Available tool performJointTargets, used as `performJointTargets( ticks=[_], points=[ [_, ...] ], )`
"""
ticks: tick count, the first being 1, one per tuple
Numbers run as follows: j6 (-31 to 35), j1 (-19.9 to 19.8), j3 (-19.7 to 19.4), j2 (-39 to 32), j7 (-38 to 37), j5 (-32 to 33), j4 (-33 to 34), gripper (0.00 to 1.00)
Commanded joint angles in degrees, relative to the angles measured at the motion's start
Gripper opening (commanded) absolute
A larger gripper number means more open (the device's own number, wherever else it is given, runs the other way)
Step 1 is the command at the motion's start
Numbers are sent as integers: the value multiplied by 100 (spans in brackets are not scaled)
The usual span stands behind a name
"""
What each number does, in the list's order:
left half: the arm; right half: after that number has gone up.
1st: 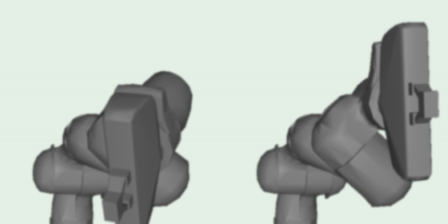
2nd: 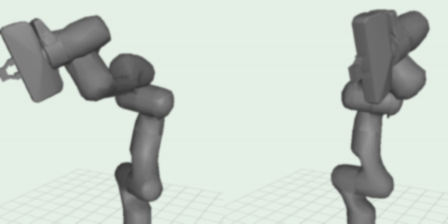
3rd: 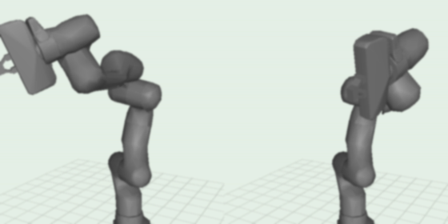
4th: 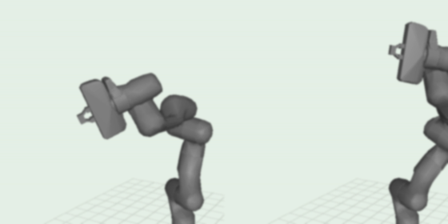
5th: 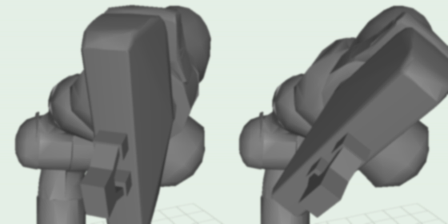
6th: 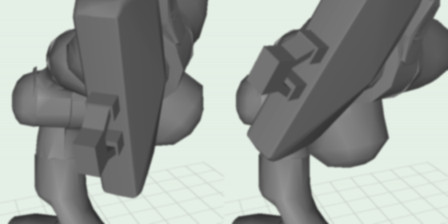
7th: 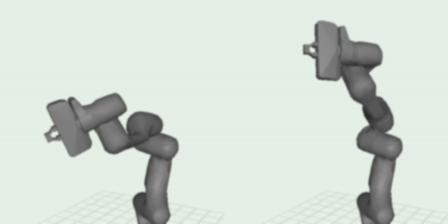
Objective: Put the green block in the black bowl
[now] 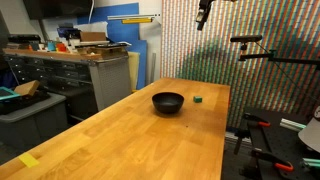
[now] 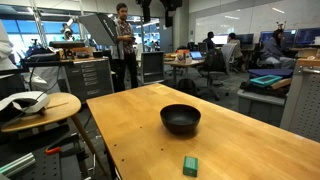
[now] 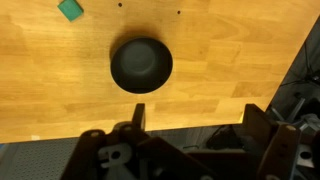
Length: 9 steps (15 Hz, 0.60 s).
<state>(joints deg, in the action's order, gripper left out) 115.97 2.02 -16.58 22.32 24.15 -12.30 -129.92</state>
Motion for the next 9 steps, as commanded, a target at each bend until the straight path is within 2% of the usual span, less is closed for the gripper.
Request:
performJointTargets(
  ticks=[1, 9],
  points=[
    [-15, -168, 144, -22, 53, -67, 30, 100],
    [-14, -167, 143, -6, 52, -67, 69, 100]
  ],
)
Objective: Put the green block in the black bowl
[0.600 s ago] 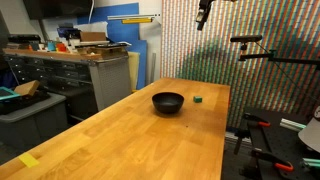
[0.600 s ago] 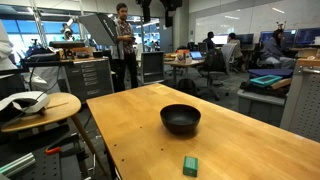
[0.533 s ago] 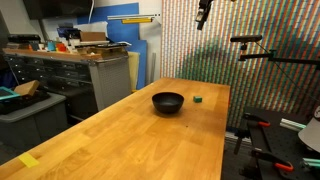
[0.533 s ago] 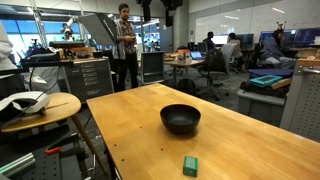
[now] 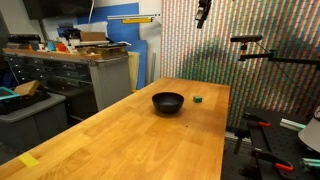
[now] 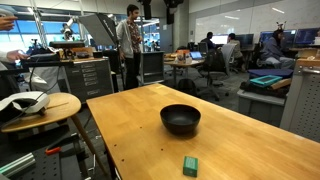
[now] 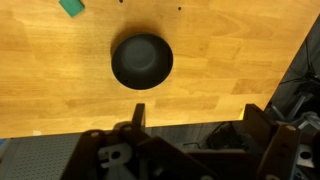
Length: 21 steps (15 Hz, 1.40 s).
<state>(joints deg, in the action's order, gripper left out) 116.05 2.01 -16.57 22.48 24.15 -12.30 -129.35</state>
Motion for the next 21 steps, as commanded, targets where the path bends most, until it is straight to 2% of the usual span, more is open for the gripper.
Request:
performJointTargets(
  ticks=[1, 6, 12, 17, 21],
  points=[
    [-22, -166, 142, -22, 52, -67, 12, 100],
    [-22, -166, 142, -22, 52, -67, 12, 100],
    [271, -313, 152, -126, 368, 269, -441, 100],
    [1167, -459, 78, -221, 1056, 819, -1139, 100],
    [1800, -553, -44, -483, 1686, 981, -1549, 100]
  ],
)
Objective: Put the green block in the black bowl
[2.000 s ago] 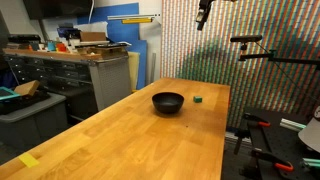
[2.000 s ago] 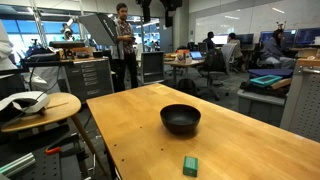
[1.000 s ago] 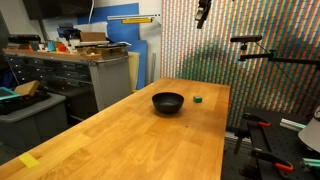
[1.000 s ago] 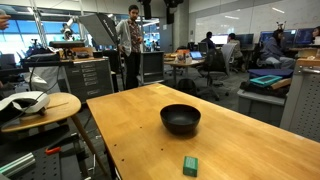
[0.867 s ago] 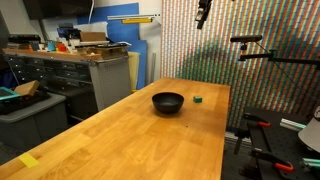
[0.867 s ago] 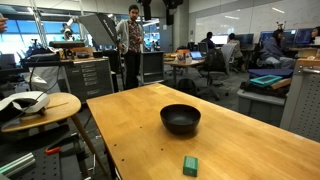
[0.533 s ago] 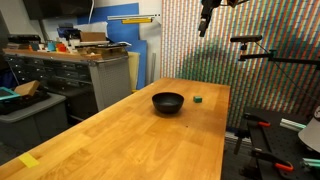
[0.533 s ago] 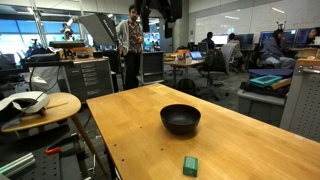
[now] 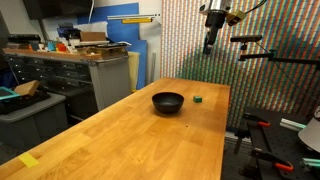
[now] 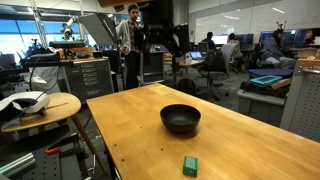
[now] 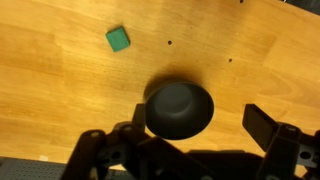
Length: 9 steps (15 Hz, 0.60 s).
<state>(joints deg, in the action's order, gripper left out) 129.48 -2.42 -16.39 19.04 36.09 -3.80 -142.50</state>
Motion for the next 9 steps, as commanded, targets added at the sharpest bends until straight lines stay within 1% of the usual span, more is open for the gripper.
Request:
performJointTargets(
  ticks=[1, 5, 9],
  points=[
    [596, -141, -84, -234, 615, 154, -303, 100],
    [1136, -247, -108, -670, 1121, 125, -499, 100],
    [1707, -269, -82, -1149, 1573, -82, -585, 100]
  ],
)
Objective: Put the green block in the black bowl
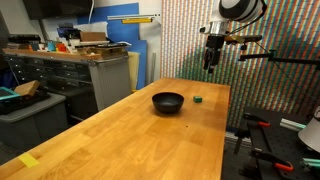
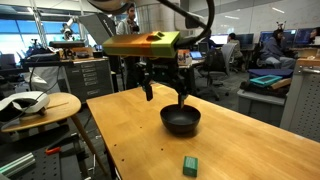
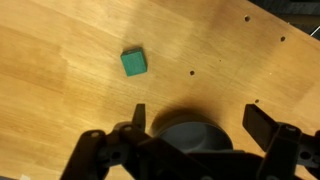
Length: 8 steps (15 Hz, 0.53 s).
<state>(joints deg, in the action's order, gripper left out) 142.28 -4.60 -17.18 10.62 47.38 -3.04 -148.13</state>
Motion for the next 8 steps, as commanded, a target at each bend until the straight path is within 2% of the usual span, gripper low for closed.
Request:
performJointTargets(
  ticks=[1, 8],
  points=[
    [546, -68, 15, -426, 511, -186, -28, 100],
    [1343, -175, 251, -1248, 1029, -777, 1, 100]
  ],
)
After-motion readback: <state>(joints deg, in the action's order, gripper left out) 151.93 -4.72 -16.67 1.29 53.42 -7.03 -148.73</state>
